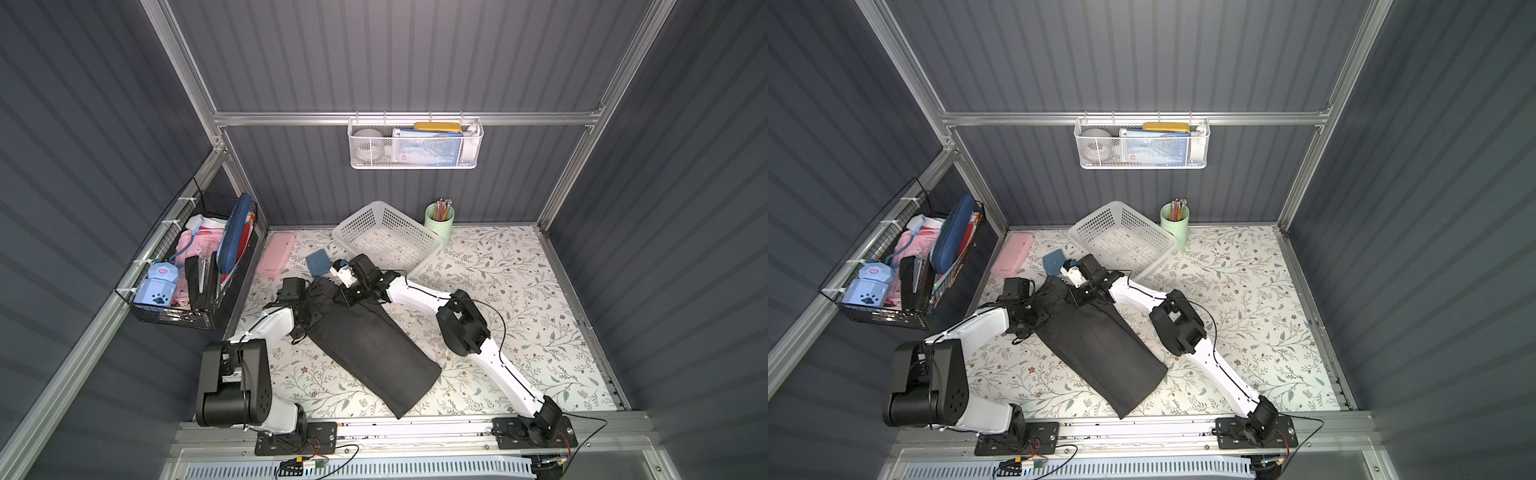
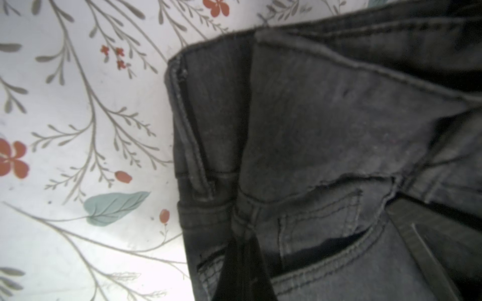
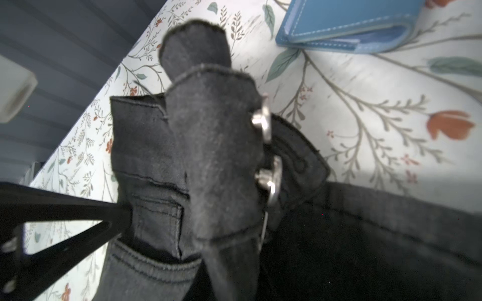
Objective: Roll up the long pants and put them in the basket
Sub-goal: Adjust the long pant at the center of the board.
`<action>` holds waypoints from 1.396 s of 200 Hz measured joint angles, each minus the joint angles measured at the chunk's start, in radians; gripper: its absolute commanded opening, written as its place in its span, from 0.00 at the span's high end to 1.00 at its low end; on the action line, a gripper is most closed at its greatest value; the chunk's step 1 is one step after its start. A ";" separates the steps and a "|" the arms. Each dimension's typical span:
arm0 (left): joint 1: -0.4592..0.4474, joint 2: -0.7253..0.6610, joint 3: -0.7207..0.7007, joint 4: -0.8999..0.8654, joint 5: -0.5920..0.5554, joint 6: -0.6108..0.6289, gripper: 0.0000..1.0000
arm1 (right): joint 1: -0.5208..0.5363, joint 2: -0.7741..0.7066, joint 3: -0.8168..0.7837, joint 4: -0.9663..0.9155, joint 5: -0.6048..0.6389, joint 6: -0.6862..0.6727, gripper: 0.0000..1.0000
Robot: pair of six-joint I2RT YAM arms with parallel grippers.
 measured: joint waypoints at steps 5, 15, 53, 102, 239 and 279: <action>0.000 -0.003 0.002 -0.008 0.001 0.000 1.00 | 0.000 -0.019 -0.024 0.006 0.000 0.001 0.95; 0.000 -0.010 0.008 -0.026 0.002 0.000 1.00 | 0.001 -0.058 -0.070 0.022 0.001 0.007 0.95; -0.001 -0.067 0.045 -0.073 0.016 -0.012 1.00 | 0.003 -0.216 -0.217 0.089 0.013 0.032 0.95; -0.004 -0.116 0.083 -0.089 0.056 -0.030 1.00 | -0.011 -0.321 -0.352 0.161 0.066 0.038 0.95; 0.006 -0.115 0.082 -0.108 0.014 -0.081 0.65 | -0.076 -0.413 -0.521 0.186 0.509 0.005 0.42; 0.006 -0.115 0.082 -0.108 -0.005 -0.082 0.66 | -0.076 -0.412 -0.484 0.144 0.521 -0.015 0.28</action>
